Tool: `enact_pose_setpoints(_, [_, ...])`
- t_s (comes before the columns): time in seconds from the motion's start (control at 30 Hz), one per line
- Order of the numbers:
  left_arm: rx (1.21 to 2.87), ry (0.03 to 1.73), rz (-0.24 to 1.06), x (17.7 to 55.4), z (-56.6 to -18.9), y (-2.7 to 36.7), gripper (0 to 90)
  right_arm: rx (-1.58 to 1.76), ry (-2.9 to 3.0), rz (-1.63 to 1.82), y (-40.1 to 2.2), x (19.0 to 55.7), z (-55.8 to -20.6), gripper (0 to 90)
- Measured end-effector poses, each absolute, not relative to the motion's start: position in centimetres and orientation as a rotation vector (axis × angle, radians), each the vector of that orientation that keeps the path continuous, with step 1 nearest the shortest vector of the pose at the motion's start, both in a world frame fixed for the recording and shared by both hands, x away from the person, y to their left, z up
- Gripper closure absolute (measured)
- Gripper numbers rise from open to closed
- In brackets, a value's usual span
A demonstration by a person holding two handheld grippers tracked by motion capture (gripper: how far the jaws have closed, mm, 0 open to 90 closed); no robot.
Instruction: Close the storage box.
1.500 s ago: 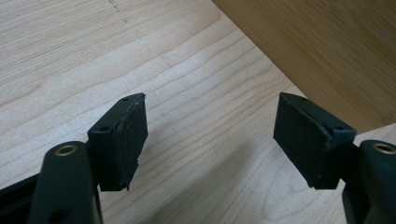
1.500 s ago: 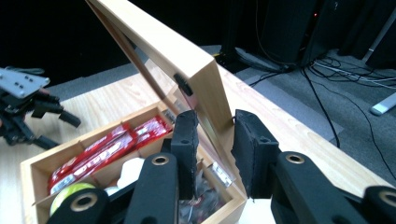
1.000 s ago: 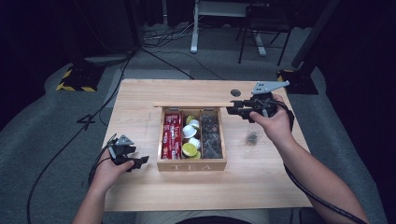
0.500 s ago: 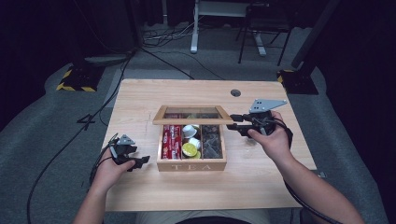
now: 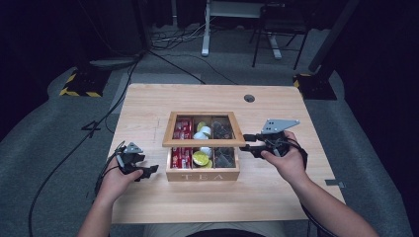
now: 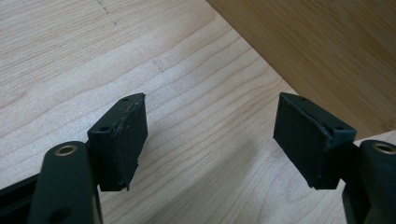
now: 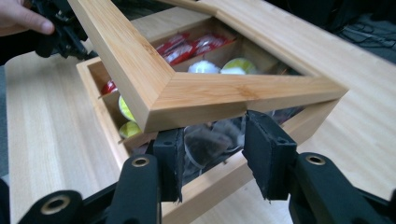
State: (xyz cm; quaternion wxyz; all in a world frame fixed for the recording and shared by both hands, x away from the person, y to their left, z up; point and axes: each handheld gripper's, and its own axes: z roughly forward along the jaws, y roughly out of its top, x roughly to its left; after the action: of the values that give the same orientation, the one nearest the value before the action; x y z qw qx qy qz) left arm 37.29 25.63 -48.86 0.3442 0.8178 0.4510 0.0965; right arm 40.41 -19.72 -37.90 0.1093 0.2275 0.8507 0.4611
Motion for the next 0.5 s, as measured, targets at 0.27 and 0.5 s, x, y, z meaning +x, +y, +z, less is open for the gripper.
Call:
enact_pose_setpoints(0.27, [2.137,1.166,0.252,37.4,-48.9,25.6,26.6,0.673,2.495,1.347,-19.7,39.8,-39.6,60.7])
enact_pose_setpoints(0.5, [2.134,1.170,0.251,37.3,-48.9,25.7,26.6,0.677,2.517,1.323,-19.7,39.4,-40.9,59.4])
